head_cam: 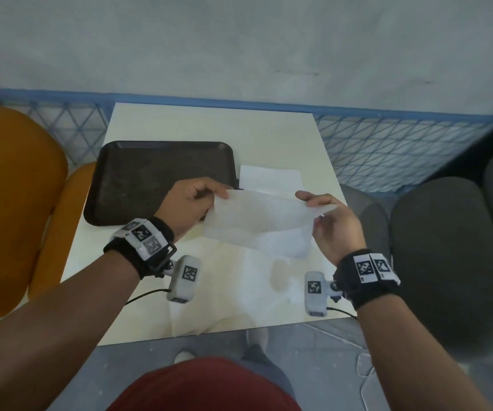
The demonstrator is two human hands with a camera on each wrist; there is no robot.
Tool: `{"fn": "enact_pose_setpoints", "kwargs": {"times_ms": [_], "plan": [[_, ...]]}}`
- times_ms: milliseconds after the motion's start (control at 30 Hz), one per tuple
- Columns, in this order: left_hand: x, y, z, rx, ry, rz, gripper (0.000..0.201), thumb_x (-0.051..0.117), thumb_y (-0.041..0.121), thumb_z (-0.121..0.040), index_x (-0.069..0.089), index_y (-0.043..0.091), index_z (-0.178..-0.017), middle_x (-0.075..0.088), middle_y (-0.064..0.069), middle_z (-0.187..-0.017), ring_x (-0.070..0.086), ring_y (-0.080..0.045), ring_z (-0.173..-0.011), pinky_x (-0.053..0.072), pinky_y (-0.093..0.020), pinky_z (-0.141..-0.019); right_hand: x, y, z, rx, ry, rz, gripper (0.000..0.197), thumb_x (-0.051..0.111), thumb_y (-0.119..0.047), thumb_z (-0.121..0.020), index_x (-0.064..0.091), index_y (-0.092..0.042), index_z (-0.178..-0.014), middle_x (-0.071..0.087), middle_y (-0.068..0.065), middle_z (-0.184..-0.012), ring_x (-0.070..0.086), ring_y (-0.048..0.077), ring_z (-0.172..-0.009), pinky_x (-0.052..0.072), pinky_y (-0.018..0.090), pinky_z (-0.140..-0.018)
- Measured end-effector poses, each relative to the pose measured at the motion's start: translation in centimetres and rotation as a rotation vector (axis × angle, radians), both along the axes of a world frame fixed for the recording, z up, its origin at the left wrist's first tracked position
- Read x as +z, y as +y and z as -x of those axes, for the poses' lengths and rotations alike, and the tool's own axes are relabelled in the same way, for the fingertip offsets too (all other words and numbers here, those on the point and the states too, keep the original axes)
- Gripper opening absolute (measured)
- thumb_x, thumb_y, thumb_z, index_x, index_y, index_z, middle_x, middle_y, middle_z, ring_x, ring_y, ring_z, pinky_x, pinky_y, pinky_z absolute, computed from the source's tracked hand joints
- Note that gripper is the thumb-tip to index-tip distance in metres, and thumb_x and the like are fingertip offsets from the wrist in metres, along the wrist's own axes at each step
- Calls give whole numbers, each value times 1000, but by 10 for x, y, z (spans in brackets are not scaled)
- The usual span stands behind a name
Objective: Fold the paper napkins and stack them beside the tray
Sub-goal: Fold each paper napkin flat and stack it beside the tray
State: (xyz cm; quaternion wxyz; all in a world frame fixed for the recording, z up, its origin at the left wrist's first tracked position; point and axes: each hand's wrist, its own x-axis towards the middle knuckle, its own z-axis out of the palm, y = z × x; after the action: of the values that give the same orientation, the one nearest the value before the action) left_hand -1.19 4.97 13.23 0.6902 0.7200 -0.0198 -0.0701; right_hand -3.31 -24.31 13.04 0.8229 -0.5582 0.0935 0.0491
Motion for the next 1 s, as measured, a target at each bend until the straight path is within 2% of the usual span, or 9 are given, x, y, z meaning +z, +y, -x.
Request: {"fn": "enact_pose_setpoints", "kwargs": {"times_ms": [100,167,233,300,433,633,767,867,1000], "plan": [[-2,-6,-1,17,-1,6,33,56,-10,-91,75,15,-79,76,-5,-106,69,-35,-96,56,-49,-83,-4,-7,2,7,106,-98,18,48,-17,-96,64,-9,-96,68,19,-123,64,34,-101,54,36,-81],[-6,-9,-1,17,2,9,32,56,-10,-90,75,14,-80,76,-1,-100,71,-23,-86,59,-38,-77,-11,-9,3,28,119,-35,11,59,-10,-96,62,-13,-106,70,16,-117,65,29,-99,56,35,-77],[-13,-9,0,24,26,1,36,55,-12,-88,77,15,-81,76,0,-94,69,-15,-82,56,-29,-75,-24,-11,3,33,109,55,35,62,10,-90,59,-14,-115,71,13,-115,66,27,-102,56,38,-87],[-23,-7,4,14,85,-2,36,52,-12,-88,78,13,-84,75,-6,-98,70,-21,-91,57,-33,-84,-37,-13,4,38,123,121,48,62,19,-85,59,-13,-120,71,12,-115,65,26,-105,52,40,-97],[-53,-3,12,-11,260,-66,34,46,-4,-91,77,10,-92,74,-7,-105,69,-22,-100,57,-34,-88,-65,-18,5,72,159,303,54,72,14,-79,64,-22,-120,74,6,-113,64,23,-96,52,33,-86],[-119,-24,32,-114,108,-783,37,50,13,-95,60,25,-128,54,3,-136,53,-17,-122,40,-32,-107,-115,-17,5,263,174,898,49,80,-10,-81,62,-37,-117,68,-13,-117,67,12,-102,55,34,-91],[-146,-56,47,-462,-10,-1034,54,41,12,-99,33,23,-152,26,1,-161,27,-19,-145,24,-34,-118,-146,-12,14,396,41,1306,52,71,-25,-89,56,-23,-139,48,1,-151,43,26,-139,37,40,-115],[-156,-69,52,-529,-90,-1190,56,39,14,-100,25,20,-154,22,-2,-162,22,-23,-148,22,-37,-121,-155,11,26,558,-168,1480,58,57,-38,-98,43,-20,-151,31,3,-163,25,27,-151,22,49,-123],[-163,-70,59,-524,-112,-1308,55,38,18,-100,28,19,-153,18,-3,-163,17,-23,-149,20,-40,-121,-164,39,43,902,-166,1636,70,36,-56,-101,17,-23,-160,8,-6,-170,5,18,-156,0,58,-123]]}}
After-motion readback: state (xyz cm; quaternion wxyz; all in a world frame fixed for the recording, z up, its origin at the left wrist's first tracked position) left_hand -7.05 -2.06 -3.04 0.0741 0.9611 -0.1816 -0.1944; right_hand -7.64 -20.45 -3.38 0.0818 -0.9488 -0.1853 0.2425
